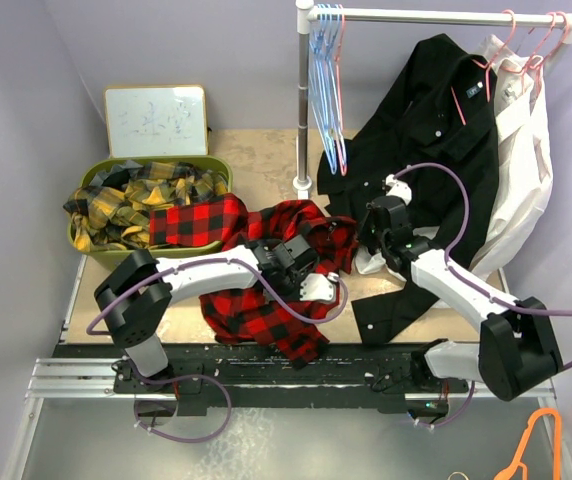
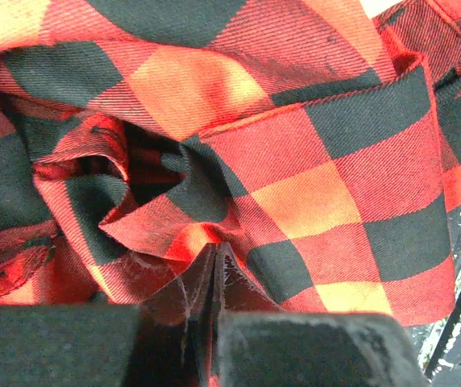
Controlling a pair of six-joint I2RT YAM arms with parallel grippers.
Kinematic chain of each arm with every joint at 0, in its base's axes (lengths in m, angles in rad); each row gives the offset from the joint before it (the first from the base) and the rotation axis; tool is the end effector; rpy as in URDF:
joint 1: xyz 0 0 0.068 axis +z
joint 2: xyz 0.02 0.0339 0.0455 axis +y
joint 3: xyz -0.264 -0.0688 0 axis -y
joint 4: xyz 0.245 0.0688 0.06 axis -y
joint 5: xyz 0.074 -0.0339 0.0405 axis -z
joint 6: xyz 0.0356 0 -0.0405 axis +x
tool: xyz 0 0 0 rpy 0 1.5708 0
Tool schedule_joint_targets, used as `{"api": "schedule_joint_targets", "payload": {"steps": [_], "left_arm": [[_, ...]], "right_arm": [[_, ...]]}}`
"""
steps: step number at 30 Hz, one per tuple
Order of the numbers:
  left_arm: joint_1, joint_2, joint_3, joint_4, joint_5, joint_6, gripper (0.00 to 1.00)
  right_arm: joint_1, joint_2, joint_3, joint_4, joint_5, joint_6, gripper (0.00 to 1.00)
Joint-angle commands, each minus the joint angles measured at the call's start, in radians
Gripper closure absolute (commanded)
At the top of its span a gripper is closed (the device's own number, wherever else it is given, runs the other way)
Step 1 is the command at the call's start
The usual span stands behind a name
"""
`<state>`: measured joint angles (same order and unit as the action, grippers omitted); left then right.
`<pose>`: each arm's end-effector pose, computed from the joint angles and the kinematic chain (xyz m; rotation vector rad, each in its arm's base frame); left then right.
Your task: Place the shirt on the hanger
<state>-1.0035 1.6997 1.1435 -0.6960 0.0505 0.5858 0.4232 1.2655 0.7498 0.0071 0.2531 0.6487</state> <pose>0.1747 -0.2776 0.1929 2.0317 1.9783 -0.1645 0.2572 0.1061 0.2439 0.3885 2.0492 0.3964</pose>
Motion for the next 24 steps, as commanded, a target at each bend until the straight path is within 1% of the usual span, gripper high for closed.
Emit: {"api": "schedule_joint_targets", "payload": {"steps": [1,6,9,11,13,14,15,17,18,19,20,21,24], "left_arm": [[0.003,-0.009,-0.021,0.021,-0.001,0.009,1.00],[0.025,-0.079,-0.023,0.015,0.018,0.031,1.00],[0.066,-0.112,-0.019,0.002,0.025,0.047,1.00],[0.106,-0.121,0.000,-0.033,0.075,0.055,1.00],[0.120,-0.112,0.028,-0.096,0.130,0.056,0.99],[0.118,-0.107,0.037,-0.122,0.163,0.055,0.91],[0.104,-0.102,0.047,-0.151,0.188,0.056,0.76],[0.069,-0.100,0.057,-0.187,0.224,0.052,0.42],[0.043,-0.106,0.055,-0.193,0.227,0.048,0.35],[0.020,-0.112,0.051,-0.186,0.225,0.044,0.25],[0.000,-0.122,0.049,-0.177,0.225,0.039,0.03],[-0.016,-0.130,0.049,-0.169,0.229,0.036,0.00],[-0.039,-0.106,0.072,-0.162,0.241,0.037,0.01]], "right_arm": [[-0.005,0.011,0.000,0.042,-0.014,0.014,1.00],[-0.005,0.008,-0.002,0.039,-0.009,0.009,1.00],[-0.005,0.006,-0.005,0.038,-0.005,0.007,1.00],[-0.005,0.005,-0.007,0.039,-0.005,0.008,1.00],[-0.005,0.006,-0.008,0.040,-0.003,0.007,1.00],[-0.005,0.009,-0.008,0.041,-0.003,0.007,1.00],[-0.005,0.010,-0.007,0.042,-0.003,0.008,1.00],[-0.004,0.013,-0.004,0.042,-0.005,0.008,1.00],[-0.005,0.014,-0.003,0.043,-0.007,0.009,1.00],[-0.004,0.015,-0.003,0.043,-0.008,0.008,1.00],[-0.004,0.015,-0.002,0.044,-0.009,0.010,1.00],[-0.005,0.015,-0.002,0.044,-0.008,0.011,1.00],[-0.005,0.017,-0.004,0.044,-0.009,0.015,1.00]]}}
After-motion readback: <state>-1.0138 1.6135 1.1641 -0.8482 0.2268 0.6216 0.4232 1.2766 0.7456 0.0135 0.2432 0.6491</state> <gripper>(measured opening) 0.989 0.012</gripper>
